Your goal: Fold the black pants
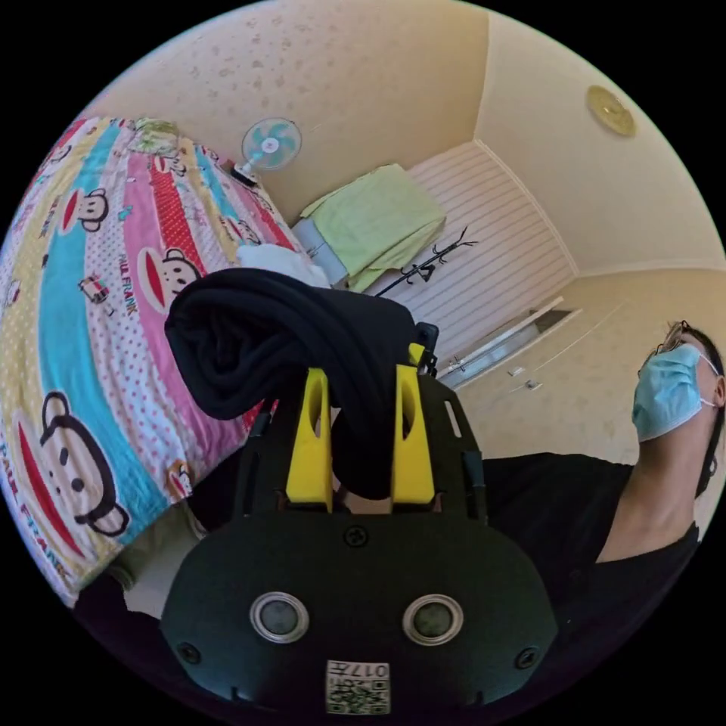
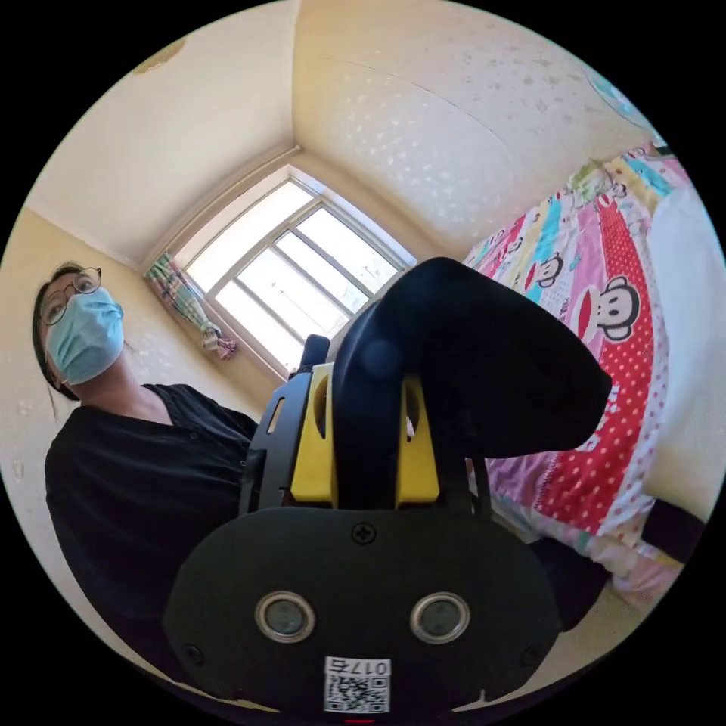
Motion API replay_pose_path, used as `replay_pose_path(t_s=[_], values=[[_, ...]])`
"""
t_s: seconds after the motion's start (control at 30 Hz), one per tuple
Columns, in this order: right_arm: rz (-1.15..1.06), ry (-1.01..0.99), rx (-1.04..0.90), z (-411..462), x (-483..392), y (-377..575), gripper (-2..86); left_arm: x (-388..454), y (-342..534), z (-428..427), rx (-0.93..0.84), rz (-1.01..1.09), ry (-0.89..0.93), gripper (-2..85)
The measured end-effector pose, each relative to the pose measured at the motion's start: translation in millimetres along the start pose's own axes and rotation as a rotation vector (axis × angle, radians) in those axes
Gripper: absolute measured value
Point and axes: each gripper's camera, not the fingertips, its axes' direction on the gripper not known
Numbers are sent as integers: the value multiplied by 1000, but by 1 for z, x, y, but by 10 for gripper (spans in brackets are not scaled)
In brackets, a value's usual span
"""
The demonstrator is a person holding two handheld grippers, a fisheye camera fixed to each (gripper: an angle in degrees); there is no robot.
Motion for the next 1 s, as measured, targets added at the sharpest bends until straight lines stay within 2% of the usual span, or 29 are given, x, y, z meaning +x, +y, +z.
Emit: replay_pose_path(t_s=[0.17,0.27,0.37,0.43,0.47,0.5,0.53,0.6,0.63,0.7,0.77,0.83,1.0], values=[[-182,223,83,-121,-34,-76,127,69,-111,108,-28,297,46,126],[-206,335,94,-195,-21,-121,131,75,-162,183,-130,287,54,133],[11,505,41,-255,39,-149,141,47,-155,236,-254,189,130,97],[396,688,59,-294,126,-137,157,27,-122,251,-318,174,178,82],[519,723,69,-301,152,-128,162,10,-93,256,-372,139,148,92],[748,771,41,-307,202,-102,173,1,-79,258,-403,119,131,96],[899,809,-44,-299,245,-77,181,-18,-48,255,-459,75,103,99],[1017,885,-168,-273,289,-49,187,-49,-3,235,-500,0,78,95],[995,834,-124,-258,305,-40,185,-69,24,214,-498,-68,41,90],[980,863,-83,-243,315,-35,182,-98,62,174,-480,-207,-54,87],[977,876,-77,-235,318,-39,178,-127,103,117,-414,-397,-164,88],[975,879,-102,-224,323,-45,173,-136,122,80,-339,-485,-223,88],[1054,982,-156,-187,318,-69,146,-132,123,24,-269,-507,-461,89]])
